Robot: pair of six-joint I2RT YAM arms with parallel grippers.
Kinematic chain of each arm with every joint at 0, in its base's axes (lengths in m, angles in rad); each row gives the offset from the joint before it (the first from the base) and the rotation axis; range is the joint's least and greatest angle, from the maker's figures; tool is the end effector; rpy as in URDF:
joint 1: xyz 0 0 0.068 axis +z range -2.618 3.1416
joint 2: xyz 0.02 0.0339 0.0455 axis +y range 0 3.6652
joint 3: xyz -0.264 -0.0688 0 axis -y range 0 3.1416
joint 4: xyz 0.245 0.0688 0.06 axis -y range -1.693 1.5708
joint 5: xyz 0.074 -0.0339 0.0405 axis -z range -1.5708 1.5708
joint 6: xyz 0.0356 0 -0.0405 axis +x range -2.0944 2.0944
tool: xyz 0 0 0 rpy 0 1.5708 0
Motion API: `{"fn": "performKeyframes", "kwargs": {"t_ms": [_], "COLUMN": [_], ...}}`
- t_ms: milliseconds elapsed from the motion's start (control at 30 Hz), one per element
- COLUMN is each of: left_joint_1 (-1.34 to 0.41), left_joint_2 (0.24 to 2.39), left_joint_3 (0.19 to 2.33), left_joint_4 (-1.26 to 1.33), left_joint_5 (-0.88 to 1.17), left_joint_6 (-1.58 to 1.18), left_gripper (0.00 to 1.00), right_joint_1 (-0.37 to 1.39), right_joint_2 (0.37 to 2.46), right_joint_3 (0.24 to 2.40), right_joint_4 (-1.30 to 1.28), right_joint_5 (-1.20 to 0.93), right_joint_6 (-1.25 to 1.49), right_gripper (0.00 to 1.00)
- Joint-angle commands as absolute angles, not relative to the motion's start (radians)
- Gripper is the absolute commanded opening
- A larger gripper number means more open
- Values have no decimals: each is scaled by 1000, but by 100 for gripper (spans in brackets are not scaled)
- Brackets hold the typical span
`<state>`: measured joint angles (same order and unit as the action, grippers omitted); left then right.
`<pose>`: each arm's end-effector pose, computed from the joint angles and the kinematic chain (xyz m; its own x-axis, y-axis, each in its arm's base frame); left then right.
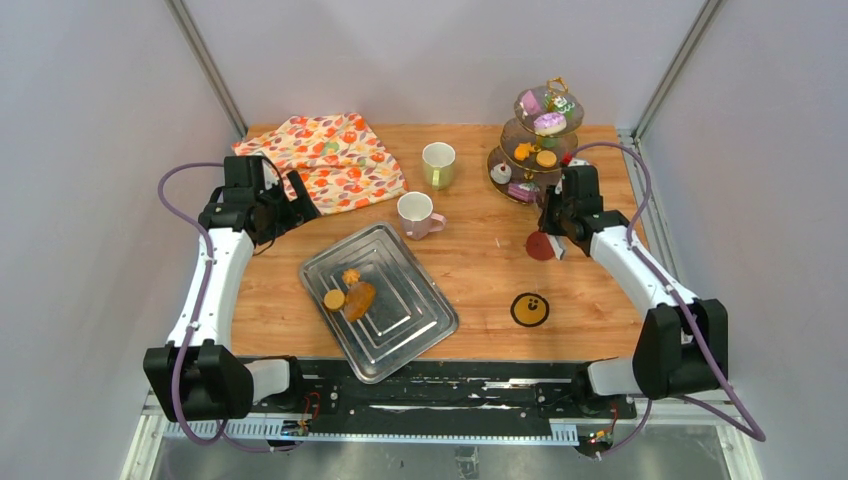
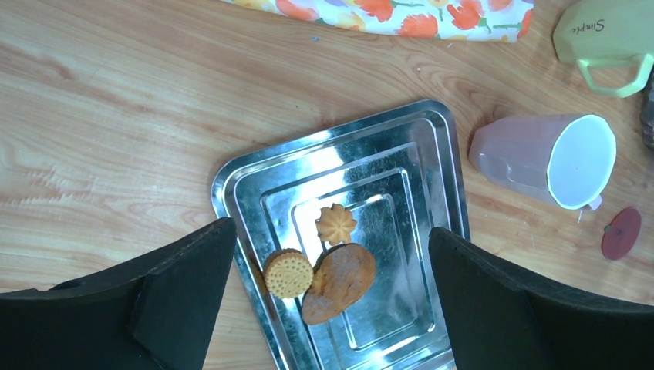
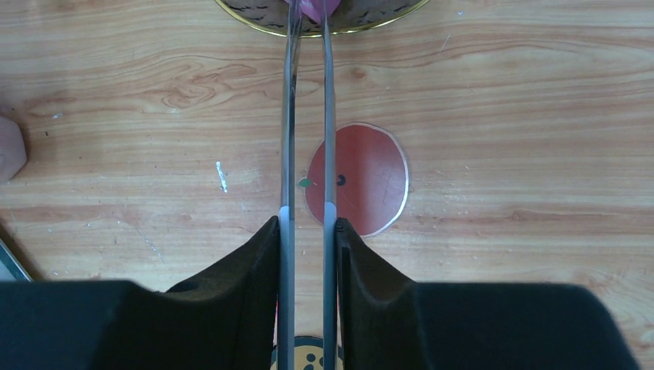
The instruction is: Serve the afternoon tea
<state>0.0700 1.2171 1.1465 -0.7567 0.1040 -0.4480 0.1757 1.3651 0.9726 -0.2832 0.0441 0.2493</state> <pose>0.2509 0.0139 0.3232 -0.6621 -0.4783 -0.5770 -0.3176 0.8764 -0.3621 0.2965 0.0510 0.2651 -0.6315 0.1382 -0.7629 0.0155 0.9860 0.1658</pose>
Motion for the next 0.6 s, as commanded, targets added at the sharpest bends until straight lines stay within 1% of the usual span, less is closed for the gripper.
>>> {"fn": "performKeyframes", "kwargs": {"t_ms": [0,133,200,267,400,567], "left_joint_1": [76,76,76,75,75,77], "left_joint_2": [1211,1209,1207,1204,1195,1202], "left_joint_3": [1170,1168,1163,1161,1160,1157], "left_joint_4": [-746,-746,-745,-744,-745,-744], "left_joint_5": [95,100,104,107,105,107], "left_joint_6": [-437,-441,-443,-443,-442,-439], "left_gripper": [100,100,100,100,100,100], "right_joint_1": [162,163,161,161,169,281], "right_joint_2": [1319,1277,1253,1216,1100,952], "right_joint_3": [985,985,983,976,939,900], "right_joint_4": [-237,-274,-301,-333,-412,-525], "right_joint_5": [34,38,38,32,-39,-119], "right_joint_6": [240,242,242,246,252,210], "right_gripper": [31,37,38,35,24,22]}}
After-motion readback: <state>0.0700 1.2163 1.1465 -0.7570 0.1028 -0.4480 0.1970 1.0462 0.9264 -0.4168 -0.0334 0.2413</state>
